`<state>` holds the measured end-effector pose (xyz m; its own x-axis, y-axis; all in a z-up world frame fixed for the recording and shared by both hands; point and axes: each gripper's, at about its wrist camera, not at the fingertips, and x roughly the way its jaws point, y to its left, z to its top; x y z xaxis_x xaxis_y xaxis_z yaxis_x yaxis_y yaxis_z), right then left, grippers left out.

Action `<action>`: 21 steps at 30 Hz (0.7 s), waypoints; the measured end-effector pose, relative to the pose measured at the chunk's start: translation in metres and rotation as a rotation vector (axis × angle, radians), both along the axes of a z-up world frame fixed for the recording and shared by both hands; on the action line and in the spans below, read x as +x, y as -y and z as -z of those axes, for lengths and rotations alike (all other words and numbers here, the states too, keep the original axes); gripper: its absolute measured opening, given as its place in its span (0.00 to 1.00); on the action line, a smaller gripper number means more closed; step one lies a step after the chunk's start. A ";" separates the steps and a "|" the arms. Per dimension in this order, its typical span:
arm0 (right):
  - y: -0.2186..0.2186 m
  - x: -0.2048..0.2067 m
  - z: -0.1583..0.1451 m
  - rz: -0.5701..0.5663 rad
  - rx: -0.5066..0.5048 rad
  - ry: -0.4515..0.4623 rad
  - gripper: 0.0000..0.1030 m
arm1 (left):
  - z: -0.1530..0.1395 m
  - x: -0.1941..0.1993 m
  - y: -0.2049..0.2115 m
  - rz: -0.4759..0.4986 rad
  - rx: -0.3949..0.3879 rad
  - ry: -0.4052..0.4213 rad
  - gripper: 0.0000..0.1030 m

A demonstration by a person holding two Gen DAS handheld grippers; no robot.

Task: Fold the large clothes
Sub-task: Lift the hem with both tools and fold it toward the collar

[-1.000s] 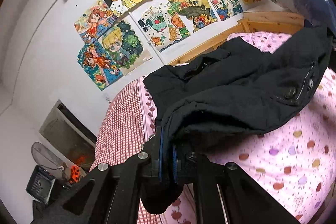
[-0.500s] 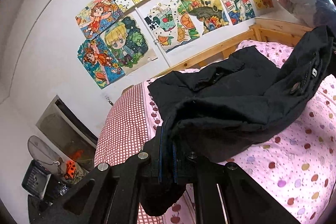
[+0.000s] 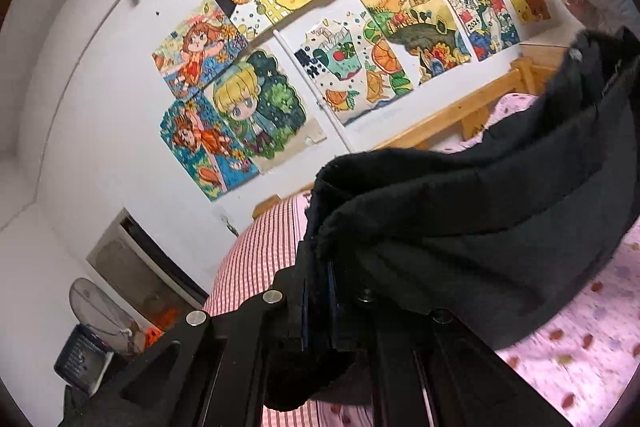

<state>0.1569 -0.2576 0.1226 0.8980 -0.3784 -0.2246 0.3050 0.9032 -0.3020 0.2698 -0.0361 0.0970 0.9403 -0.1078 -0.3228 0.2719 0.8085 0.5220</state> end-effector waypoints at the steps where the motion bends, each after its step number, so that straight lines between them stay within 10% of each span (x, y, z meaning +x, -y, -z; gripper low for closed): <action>1: 0.002 0.009 0.001 0.006 -0.004 -0.003 0.06 | 0.000 0.005 0.003 -0.002 -0.005 0.008 0.07; 21: 0.056 0.157 0.026 0.030 0.093 -0.071 0.06 | 0.041 0.135 0.057 -0.113 -0.030 -0.028 0.07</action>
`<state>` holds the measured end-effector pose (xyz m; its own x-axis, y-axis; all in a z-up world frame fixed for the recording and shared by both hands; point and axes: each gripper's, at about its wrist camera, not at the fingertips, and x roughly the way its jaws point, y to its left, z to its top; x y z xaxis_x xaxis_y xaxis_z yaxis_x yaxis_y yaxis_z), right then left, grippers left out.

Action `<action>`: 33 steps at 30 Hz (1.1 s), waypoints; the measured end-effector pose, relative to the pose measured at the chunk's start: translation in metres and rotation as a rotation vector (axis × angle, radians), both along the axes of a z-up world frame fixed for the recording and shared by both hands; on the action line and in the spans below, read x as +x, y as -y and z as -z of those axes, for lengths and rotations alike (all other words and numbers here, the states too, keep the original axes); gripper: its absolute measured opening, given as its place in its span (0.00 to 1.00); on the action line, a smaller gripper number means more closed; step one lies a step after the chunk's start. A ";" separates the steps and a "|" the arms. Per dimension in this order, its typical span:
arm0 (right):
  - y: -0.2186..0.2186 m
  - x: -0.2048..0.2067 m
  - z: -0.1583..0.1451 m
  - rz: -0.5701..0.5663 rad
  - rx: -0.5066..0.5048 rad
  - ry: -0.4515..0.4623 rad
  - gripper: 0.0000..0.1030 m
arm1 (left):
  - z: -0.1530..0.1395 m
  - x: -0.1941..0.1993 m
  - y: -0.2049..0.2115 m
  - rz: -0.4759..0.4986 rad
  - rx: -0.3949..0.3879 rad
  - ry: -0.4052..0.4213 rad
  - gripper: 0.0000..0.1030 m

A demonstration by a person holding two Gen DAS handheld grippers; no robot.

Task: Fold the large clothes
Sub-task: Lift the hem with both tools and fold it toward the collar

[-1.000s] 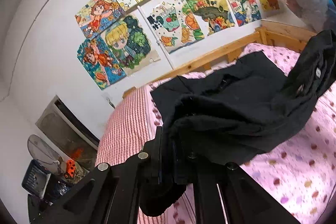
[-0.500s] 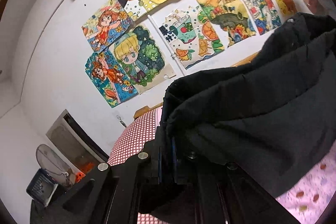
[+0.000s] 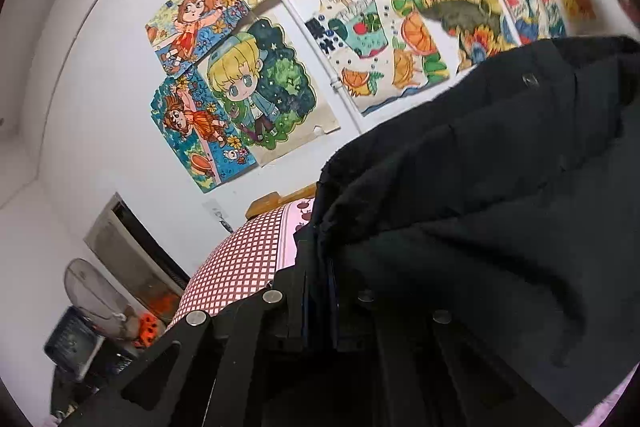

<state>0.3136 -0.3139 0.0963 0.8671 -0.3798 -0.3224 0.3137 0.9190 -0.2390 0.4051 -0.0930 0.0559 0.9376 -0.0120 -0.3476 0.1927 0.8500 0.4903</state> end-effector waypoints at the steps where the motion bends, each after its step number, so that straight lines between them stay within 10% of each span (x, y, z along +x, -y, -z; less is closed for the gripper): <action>1: 0.002 0.007 0.004 0.003 -0.001 -0.003 0.06 | 0.004 0.006 0.003 -0.008 0.001 -0.002 0.07; 18: 0.034 0.100 0.060 0.043 0.002 -0.080 0.06 | 0.048 0.093 0.045 -0.068 0.004 -0.120 0.07; 28: 0.042 0.123 0.081 0.017 0.042 -0.119 0.10 | 0.050 0.109 0.023 0.026 -0.192 -0.242 0.10; 30: 0.046 0.119 0.077 -0.002 0.068 -0.110 0.14 | 0.047 0.109 0.017 0.046 -0.232 -0.261 0.11; 33: 0.047 0.106 0.066 -0.021 0.069 -0.059 0.46 | 0.045 0.104 0.007 0.083 -0.287 -0.277 0.13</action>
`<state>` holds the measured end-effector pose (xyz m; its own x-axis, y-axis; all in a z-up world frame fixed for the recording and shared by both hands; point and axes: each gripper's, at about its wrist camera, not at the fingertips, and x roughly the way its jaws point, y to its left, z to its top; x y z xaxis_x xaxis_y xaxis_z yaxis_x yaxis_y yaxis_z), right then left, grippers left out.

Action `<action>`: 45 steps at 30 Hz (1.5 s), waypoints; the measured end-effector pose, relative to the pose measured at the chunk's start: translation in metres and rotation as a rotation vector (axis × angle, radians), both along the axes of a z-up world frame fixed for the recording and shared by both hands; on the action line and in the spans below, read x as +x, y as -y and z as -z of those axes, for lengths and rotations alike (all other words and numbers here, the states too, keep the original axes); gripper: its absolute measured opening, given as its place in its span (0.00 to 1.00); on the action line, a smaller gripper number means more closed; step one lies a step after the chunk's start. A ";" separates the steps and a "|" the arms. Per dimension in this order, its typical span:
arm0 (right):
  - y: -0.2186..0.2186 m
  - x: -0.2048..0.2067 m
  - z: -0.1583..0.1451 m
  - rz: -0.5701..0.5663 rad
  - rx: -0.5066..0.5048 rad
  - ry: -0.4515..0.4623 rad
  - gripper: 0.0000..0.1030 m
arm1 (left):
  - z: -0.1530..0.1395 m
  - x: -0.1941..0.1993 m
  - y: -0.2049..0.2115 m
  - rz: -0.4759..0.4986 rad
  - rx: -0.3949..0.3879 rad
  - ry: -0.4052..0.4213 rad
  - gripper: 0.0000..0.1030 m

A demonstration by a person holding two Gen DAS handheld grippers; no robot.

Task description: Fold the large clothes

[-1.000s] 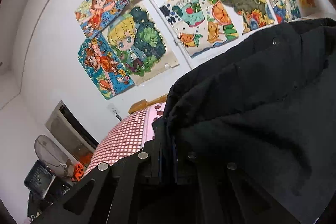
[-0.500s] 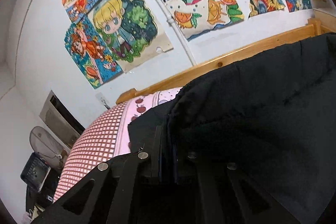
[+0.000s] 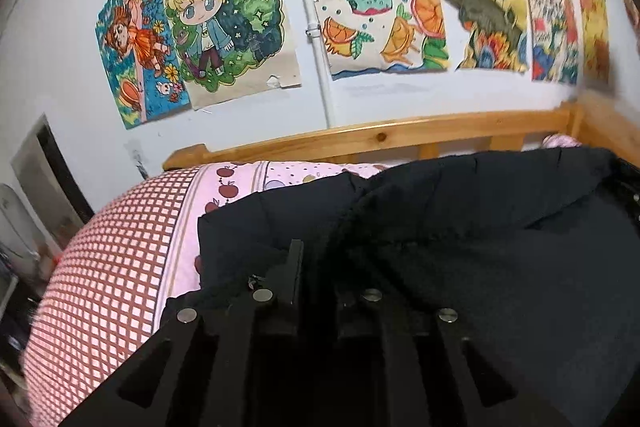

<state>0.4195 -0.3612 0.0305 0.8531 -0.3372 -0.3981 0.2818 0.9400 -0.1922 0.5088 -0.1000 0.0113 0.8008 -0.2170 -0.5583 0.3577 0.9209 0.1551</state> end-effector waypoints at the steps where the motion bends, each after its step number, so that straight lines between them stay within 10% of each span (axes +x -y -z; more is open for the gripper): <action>1: 0.000 -0.006 -0.005 -0.020 0.003 0.026 0.61 | -0.001 -0.002 -0.003 0.017 -0.020 0.003 0.18; 3: -0.004 -0.016 -0.014 -0.043 -0.013 0.057 0.66 | -0.006 -0.009 -0.008 0.040 -0.053 0.021 0.30; 5: -0.008 -0.025 -0.020 -0.061 -0.036 0.072 0.68 | -0.012 -0.018 -0.010 0.047 -0.067 0.059 0.81; 7: -0.012 -0.033 -0.025 -0.080 -0.047 0.084 0.76 | -0.022 -0.033 -0.014 0.078 -0.111 0.147 0.94; 10: -0.018 -0.044 -0.029 -0.101 -0.052 0.090 0.92 | -0.033 -0.049 -0.010 0.172 -0.110 0.184 0.95; 21: -0.022 -0.035 0.007 -0.178 -0.001 -0.059 0.92 | 0.001 -0.049 0.028 0.377 0.049 0.018 0.96; 32: 0.017 0.040 0.029 -0.103 0.130 -0.161 0.92 | 0.022 0.006 0.045 0.171 0.088 -0.046 1.00; 45: 0.038 0.082 0.073 -0.169 0.339 -0.307 0.94 | 0.059 0.044 0.054 0.171 0.126 -0.140 1.00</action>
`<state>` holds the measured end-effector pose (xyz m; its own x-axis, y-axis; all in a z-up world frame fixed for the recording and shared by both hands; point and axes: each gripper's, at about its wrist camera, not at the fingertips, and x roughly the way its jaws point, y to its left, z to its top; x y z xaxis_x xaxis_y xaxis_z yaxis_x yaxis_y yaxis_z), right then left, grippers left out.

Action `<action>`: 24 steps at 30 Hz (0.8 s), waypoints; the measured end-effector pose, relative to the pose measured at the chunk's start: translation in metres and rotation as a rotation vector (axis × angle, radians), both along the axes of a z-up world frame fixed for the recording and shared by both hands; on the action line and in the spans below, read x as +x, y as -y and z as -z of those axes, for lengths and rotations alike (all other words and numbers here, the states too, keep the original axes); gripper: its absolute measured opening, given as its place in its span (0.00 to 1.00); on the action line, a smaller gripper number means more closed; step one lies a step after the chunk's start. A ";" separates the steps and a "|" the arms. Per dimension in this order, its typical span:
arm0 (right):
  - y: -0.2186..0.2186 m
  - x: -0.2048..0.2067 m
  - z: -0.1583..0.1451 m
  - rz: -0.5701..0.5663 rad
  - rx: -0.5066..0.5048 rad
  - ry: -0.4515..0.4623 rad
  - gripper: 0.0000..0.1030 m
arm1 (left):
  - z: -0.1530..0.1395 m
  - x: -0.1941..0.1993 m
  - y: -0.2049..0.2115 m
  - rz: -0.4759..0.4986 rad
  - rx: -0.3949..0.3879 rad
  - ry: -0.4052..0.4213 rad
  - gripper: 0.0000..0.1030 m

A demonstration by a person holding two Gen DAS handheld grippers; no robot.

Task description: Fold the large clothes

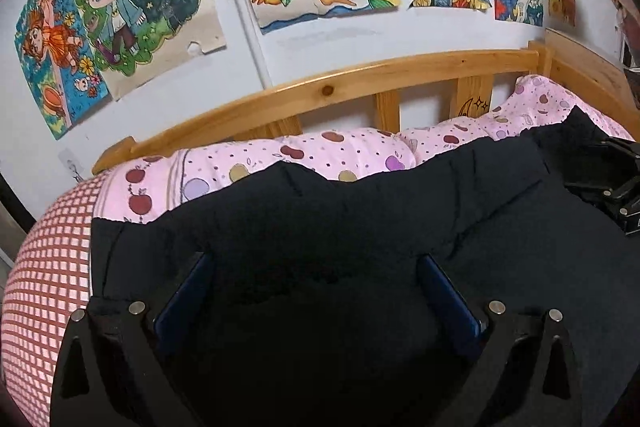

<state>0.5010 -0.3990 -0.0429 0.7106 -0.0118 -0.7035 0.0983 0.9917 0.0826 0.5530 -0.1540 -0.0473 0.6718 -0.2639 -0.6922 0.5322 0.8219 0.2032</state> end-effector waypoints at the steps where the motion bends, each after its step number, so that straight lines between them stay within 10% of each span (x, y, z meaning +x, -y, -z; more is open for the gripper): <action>1: 0.000 0.001 0.004 0.000 0.001 -0.002 0.95 | 0.002 0.000 0.001 0.002 0.003 0.004 1.00; 24: -0.002 -0.018 0.003 0.021 -0.044 0.070 0.95 | 0.012 -0.022 -0.001 -0.003 0.004 0.114 1.00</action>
<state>0.4833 -0.3971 -0.0459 0.7571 -0.0577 -0.6507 0.1151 0.9923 0.0459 0.5312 -0.1535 -0.0591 0.7472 -0.2594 -0.6119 0.5029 0.8225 0.2655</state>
